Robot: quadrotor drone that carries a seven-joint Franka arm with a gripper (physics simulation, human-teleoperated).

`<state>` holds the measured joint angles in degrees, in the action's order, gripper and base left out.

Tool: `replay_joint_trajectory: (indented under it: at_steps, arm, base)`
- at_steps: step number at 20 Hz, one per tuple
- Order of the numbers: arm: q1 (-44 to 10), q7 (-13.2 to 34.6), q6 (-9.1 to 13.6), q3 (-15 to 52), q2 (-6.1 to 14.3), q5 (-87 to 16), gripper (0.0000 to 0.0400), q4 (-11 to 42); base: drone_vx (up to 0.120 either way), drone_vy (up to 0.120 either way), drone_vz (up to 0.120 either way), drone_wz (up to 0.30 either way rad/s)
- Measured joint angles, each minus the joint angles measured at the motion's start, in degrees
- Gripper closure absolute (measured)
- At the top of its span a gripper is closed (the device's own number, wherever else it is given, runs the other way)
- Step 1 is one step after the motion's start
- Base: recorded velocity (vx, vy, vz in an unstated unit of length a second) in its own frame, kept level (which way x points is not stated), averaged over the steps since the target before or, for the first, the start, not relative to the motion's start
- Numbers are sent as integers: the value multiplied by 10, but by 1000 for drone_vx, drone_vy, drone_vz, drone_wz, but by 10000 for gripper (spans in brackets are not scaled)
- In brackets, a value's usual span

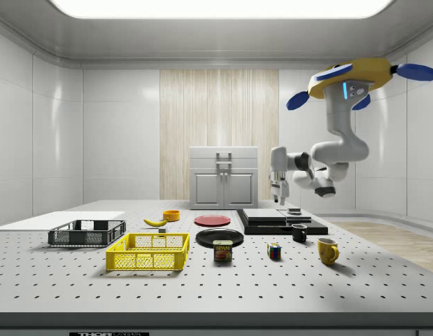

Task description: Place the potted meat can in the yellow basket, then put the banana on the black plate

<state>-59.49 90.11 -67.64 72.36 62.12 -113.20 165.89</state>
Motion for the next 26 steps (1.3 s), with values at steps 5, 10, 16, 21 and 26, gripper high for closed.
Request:
replay_joint_trajectory:
  at_steps: [5, 10, 16, 21, 26]
  arm:
    - [-9, 8, -11, 7, 16, 7, 0, -1]
    - [-16, 14, -24, 13, 31, 15, 0, -2]
    - [-23, 20, -39, 18, 49, 24, 0, -3]
    - [-27, 24, -52, 23, 62, 31, 0, -4]
    - [-32, 28, -64, 27, 76, 38, 0, -5]
  base:
    - [120, 0, -120, 0]
    - [120, 0, -112, 0]
    - [120, 0, -47, 0]
    - [120, 0, -120, 0]
    - [120, 0, -120, 0]
